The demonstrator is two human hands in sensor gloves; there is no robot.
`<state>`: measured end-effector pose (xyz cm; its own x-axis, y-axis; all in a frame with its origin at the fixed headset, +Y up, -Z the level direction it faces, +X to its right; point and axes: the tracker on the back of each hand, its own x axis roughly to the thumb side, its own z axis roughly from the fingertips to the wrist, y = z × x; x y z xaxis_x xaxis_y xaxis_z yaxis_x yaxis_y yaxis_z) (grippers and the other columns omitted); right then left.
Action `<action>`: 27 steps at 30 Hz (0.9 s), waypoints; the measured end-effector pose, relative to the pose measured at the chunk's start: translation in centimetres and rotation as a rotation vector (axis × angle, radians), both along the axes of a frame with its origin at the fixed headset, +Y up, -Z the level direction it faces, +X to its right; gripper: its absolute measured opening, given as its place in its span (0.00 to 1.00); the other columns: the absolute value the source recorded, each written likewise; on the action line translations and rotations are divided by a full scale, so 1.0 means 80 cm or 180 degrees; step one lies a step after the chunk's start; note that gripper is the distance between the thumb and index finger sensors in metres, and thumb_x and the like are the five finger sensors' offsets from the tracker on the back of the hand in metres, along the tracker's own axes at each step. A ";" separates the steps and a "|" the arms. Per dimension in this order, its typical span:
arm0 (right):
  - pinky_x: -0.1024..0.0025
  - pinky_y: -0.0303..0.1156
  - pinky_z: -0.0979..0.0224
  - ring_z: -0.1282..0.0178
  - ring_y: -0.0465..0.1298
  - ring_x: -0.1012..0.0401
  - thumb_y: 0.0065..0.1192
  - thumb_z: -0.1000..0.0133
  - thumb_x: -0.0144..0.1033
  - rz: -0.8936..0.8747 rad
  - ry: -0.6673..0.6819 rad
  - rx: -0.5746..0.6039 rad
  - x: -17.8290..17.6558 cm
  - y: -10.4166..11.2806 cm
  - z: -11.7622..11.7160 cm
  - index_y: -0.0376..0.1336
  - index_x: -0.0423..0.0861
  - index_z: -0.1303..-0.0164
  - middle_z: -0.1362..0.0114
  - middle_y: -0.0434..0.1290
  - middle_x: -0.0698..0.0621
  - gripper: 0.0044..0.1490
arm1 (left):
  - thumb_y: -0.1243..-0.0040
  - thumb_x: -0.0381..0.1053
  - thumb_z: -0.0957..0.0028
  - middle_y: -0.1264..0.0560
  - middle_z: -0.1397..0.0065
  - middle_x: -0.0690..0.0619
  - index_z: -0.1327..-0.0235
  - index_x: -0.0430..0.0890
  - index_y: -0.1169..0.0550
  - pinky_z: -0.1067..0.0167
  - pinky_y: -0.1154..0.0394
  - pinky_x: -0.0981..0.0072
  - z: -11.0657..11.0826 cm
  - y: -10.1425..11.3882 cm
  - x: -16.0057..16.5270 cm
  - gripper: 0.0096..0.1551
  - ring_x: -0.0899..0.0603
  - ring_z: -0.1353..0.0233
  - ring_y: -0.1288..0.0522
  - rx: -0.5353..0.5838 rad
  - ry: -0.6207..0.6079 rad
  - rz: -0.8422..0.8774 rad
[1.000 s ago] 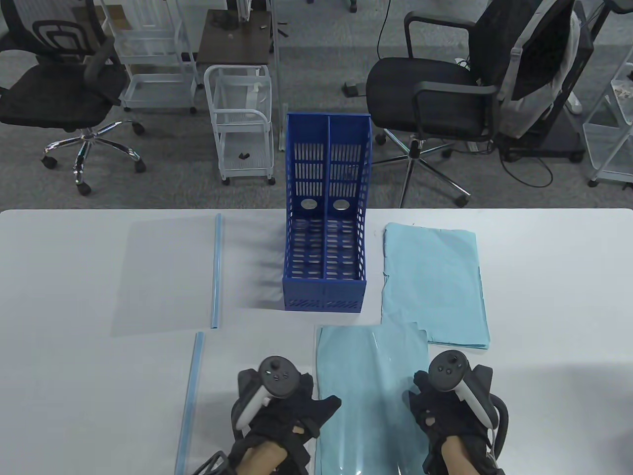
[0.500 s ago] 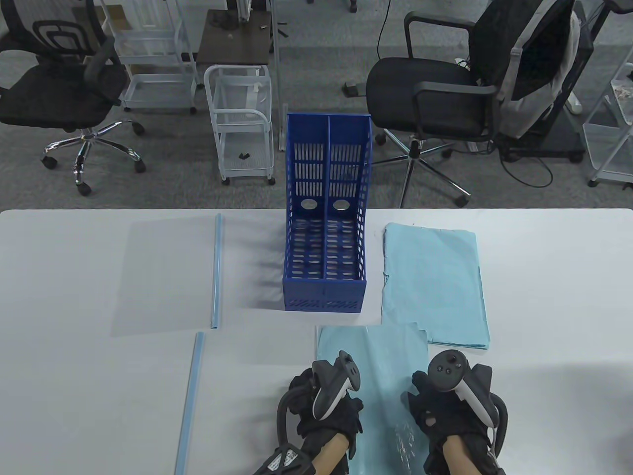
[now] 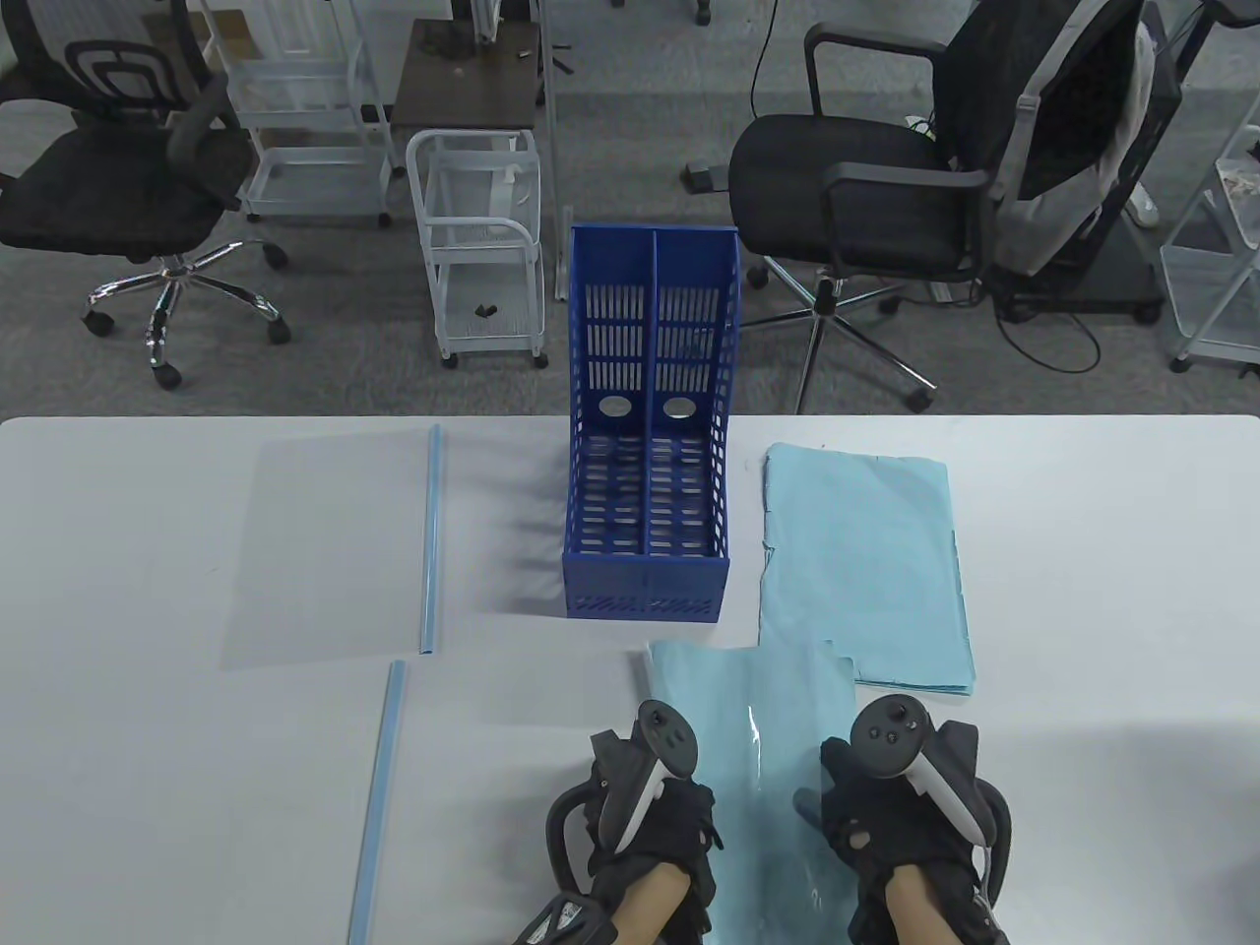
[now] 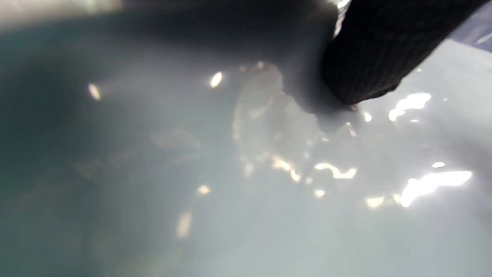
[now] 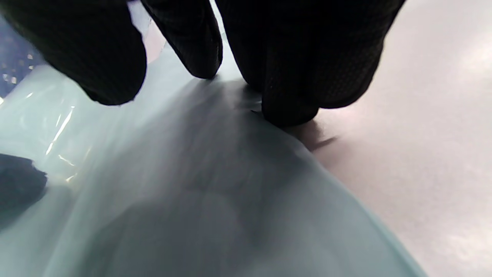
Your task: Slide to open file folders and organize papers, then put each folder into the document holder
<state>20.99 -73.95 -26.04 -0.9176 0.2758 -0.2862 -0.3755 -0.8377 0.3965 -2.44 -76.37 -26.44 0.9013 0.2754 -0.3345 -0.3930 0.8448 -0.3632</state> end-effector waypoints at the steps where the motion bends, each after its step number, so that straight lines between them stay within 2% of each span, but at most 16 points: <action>1: 0.46 0.77 0.34 0.35 0.79 0.45 0.70 0.51 0.60 0.0003 -0.0001 0.0002 0.000 0.000 0.000 0.59 0.52 0.22 0.21 0.67 0.39 0.48 | 0.24 0.61 0.58 0.25 0.35 0.46 0.38 0.48 0.26 0.51 0.17 0.57 0.000 0.001 -0.002 0.38 0.44 0.45 0.20 -0.0002 0.0029 0.0094; 3: 0.46 0.77 0.34 0.35 0.79 0.45 0.70 0.51 0.60 0.0004 0.0000 0.0003 0.000 0.000 0.000 0.58 0.52 0.22 0.21 0.67 0.39 0.48 | 0.24 0.60 0.57 0.23 0.38 0.48 0.32 0.49 0.30 0.55 0.15 0.57 0.000 0.001 -0.010 0.42 0.44 0.48 0.18 -0.0081 0.0118 0.0464; 5: 0.46 0.77 0.33 0.35 0.79 0.45 0.70 0.51 0.60 0.0000 -0.0002 0.0005 0.001 0.000 0.000 0.58 0.52 0.22 0.21 0.67 0.39 0.48 | 0.24 0.60 0.57 0.21 0.39 0.52 0.22 0.48 0.38 0.56 0.15 0.57 -0.001 -0.005 -0.024 0.52 0.44 0.49 0.17 -0.0286 0.0252 0.1000; 7: 0.46 0.77 0.34 0.35 0.79 0.45 0.70 0.51 0.60 -0.0013 -0.0002 0.0004 0.001 0.000 0.001 0.59 0.52 0.22 0.21 0.67 0.39 0.48 | 0.25 0.60 0.56 0.20 0.41 0.54 0.20 0.48 0.41 0.56 0.15 0.56 -0.001 -0.017 -0.042 0.55 0.44 0.50 0.16 -0.0520 0.0470 0.1750; 11: 0.46 0.77 0.33 0.35 0.79 0.45 0.69 0.50 0.60 -0.0051 -0.0006 0.0000 0.003 0.000 0.001 0.58 0.52 0.22 0.21 0.67 0.39 0.48 | 0.25 0.60 0.56 0.19 0.38 0.52 0.24 0.47 0.34 0.52 0.15 0.52 0.000 -0.035 -0.069 0.48 0.42 0.47 0.15 -0.0738 0.0745 0.2699; 13: 0.46 0.77 0.33 0.35 0.79 0.45 0.69 0.50 0.60 -0.0071 -0.0015 0.0002 0.004 0.000 0.001 0.58 0.52 0.22 0.21 0.67 0.39 0.48 | 0.27 0.59 0.54 0.16 0.39 0.53 0.29 0.49 0.27 0.50 0.15 0.51 -0.002 -0.042 -0.075 0.40 0.41 0.45 0.14 -0.0885 0.0704 0.2938; 16: 0.46 0.77 0.33 0.35 0.79 0.46 0.68 0.50 0.60 -0.0111 -0.0051 0.0007 0.007 -0.001 0.001 0.58 0.52 0.22 0.21 0.67 0.40 0.47 | 0.29 0.56 0.51 0.14 0.39 0.53 0.31 0.52 0.23 0.48 0.14 0.50 -0.003 -0.051 -0.073 0.33 0.42 0.44 0.12 -0.1151 0.0636 0.3154; 20: 0.46 0.76 0.33 0.34 0.79 0.46 0.66 0.49 0.60 -0.0243 -0.0121 -0.0003 0.016 -0.001 0.002 0.56 0.52 0.21 0.20 0.67 0.42 0.47 | 0.31 0.53 0.50 0.11 0.44 0.54 0.36 0.53 0.19 0.51 0.13 0.52 -0.002 -0.045 -0.076 0.26 0.43 0.48 0.10 -0.0887 0.0700 0.3001; 23: 0.47 0.76 0.33 0.35 0.80 0.47 0.62 0.47 0.61 -0.0436 -0.0265 0.0067 0.025 0.001 0.004 0.56 0.51 0.21 0.22 0.70 0.43 0.46 | 0.31 0.51 0.50 0.11 0.45 0.52 0.38 0.52 0.18 0.53 0.14 0.51 0.000 -0.026 -0.090 0.25 0.42 0.50 0.10 -0.0631 0.0639 0.3152; 25: 0.47 0.76 0.33 0.34 0.79 0.47 0.58 0.46 0.60 -0.0598 -0.0556 0.0404 0.037 0.010 0.007 0.57 0.51 0.22 0.23 0.71 0.43 0.43 | 0.31 0.51 0.50 0.11 0.46 0.52 0.38 0.52 0.18 0.53 0.14 0.51 0.001 -0.003 -0.108 0.25 0.42 0.51 0.10 -0.0397 0.0485 0.3182; 27: 0.46 0.75 0.32 0.33 0.78 0.46 0.60 0.47 0.59 -0.1033 -0.0892 0.0909 0.051 0.019 0.011 0.58 0.51 0.24 0.24 0.71 0.43 0.43 | 0.32 0.51 0.50 0.11 0.46 0.52 0.38 0.53 0.18 0.53 0.14 0.51 0.003 0.022 -0.131 0.25 0.42 0.51 0.11 -0.0100 0.0338 0.3186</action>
